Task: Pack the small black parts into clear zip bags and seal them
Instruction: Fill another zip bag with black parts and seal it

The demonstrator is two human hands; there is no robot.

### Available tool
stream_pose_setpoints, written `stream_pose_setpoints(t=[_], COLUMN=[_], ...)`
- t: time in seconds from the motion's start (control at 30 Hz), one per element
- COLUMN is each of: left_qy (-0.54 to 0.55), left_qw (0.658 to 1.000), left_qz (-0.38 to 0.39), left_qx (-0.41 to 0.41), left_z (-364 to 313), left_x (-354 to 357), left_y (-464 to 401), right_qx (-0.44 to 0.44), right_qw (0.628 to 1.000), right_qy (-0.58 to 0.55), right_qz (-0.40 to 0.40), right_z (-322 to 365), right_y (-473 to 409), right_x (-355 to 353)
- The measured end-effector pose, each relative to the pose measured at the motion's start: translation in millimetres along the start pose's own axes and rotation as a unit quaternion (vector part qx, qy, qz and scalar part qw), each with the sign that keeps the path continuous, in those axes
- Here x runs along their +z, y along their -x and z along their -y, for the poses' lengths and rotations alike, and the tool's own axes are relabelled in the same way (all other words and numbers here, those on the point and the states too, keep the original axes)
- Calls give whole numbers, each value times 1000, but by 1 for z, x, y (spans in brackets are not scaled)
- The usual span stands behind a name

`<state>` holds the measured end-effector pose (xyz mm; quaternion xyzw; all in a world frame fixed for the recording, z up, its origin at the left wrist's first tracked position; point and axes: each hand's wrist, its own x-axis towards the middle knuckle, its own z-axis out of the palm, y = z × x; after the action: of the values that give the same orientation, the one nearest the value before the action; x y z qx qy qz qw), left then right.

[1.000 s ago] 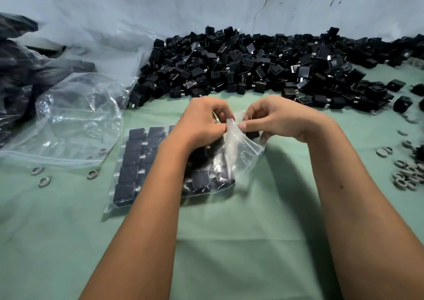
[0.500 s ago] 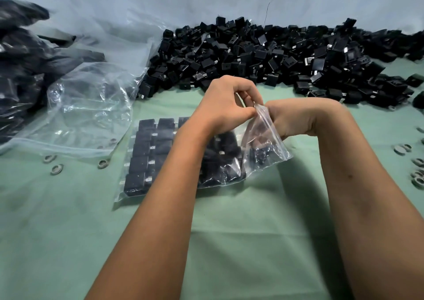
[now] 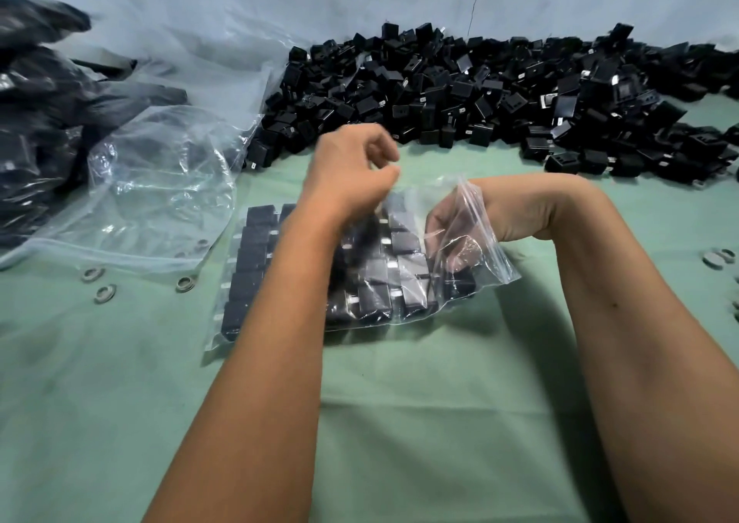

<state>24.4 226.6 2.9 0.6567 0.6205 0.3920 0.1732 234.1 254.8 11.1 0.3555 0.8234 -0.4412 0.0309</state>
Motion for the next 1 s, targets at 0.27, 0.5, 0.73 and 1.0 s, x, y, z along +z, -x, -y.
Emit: stream_pose_setpoints(t=[0.27, 0.5, 0.73, 1.0], left_qy=[-149, -90, -29, -35], left_qw=[926, 916, 908, 907], left_qz=[-46, -7, -37, -105], left_qx=[-345, -390, -416, -405], left_z=[82, 87, 91, 108], left_x=[-98, -100, -99, -98], left_y=[8, 13, 15, 10], right_qx=[-13, -8, -19, -92], right_qw=[1000, 997, 995, 982], right_qy=[-23, -77, -79, -105], right_qz=[4, -26, -51, -129], right_z=[-13, -16, -10, -3], right_y=[-5, -8, -7, -15], right_x=[-1, 4, 5, 7])
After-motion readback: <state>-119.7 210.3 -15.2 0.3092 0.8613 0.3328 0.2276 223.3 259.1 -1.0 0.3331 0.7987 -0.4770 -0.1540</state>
